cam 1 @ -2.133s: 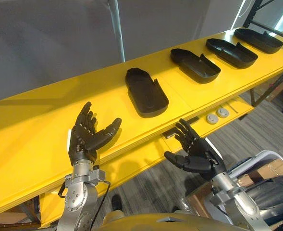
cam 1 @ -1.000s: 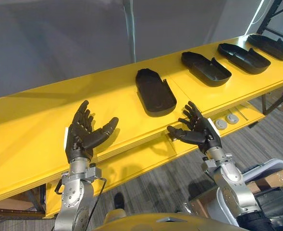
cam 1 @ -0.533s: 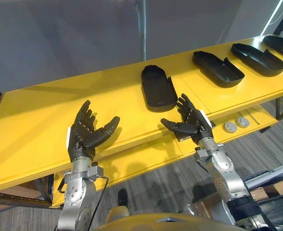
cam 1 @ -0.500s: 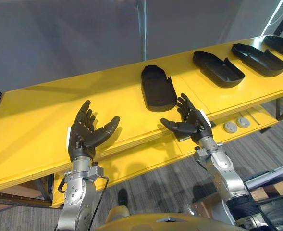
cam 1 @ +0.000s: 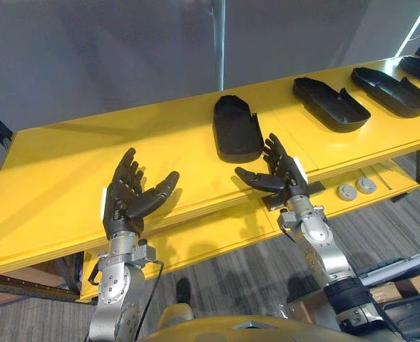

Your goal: Walk over and take three plastic housings, then place them on the shelf

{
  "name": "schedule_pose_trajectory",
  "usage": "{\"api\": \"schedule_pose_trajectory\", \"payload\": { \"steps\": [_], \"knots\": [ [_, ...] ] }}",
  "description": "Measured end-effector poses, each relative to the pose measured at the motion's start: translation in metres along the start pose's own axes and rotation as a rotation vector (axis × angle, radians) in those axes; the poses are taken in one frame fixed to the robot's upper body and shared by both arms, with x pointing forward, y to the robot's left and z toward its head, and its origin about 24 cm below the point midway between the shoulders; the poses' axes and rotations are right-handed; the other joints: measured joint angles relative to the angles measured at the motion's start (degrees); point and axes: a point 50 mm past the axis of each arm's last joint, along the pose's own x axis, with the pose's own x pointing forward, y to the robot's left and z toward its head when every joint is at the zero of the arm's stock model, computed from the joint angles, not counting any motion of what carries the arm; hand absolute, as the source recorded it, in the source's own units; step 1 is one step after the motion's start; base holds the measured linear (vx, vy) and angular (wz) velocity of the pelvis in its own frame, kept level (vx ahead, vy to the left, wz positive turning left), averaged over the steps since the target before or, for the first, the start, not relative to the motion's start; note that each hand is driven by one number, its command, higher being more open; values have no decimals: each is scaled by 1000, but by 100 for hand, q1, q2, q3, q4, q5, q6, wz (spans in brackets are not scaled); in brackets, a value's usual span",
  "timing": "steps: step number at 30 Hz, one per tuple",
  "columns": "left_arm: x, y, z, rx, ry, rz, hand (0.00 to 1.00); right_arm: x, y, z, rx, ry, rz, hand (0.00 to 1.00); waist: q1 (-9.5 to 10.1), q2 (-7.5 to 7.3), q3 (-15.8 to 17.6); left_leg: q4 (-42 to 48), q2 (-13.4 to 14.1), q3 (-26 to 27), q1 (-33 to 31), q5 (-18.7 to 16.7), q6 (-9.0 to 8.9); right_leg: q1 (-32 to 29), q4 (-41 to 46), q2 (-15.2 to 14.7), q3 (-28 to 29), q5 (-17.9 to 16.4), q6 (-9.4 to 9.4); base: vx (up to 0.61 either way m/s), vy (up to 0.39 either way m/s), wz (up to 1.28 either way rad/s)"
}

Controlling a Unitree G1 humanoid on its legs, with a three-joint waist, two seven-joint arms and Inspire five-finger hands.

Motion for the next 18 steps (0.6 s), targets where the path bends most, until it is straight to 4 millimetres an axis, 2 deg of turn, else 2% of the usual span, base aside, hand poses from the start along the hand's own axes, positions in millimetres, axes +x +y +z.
{"api": "schedule_pose_trajectory", "payload": {
  "steps": [5,13,18],
  "knots": [
    [0,-2,0,-2,0,-44,100,-1,-1,7,-51,-39,-29,100,-10,12,4,1,0,7,-1,-2,-2,-1,-4,1,7,2,3,0,0,0],
    [8,-13,7,-13,-43,-127,100,-17,-12,68,-51,-321,-81,100,-121,37,-3,3,12,132,57,-28,-28,-10,-13,0,123,17,18,-1,0,-6],
    [18,-28,25,-41,-127,-198,100,-31,-13,79,-46,-382,-84,100,-215,45,-14,2,22,279,164,-74,-16,-8,-14,-12,275,29,19,1,-6,-16]
  ]
}}
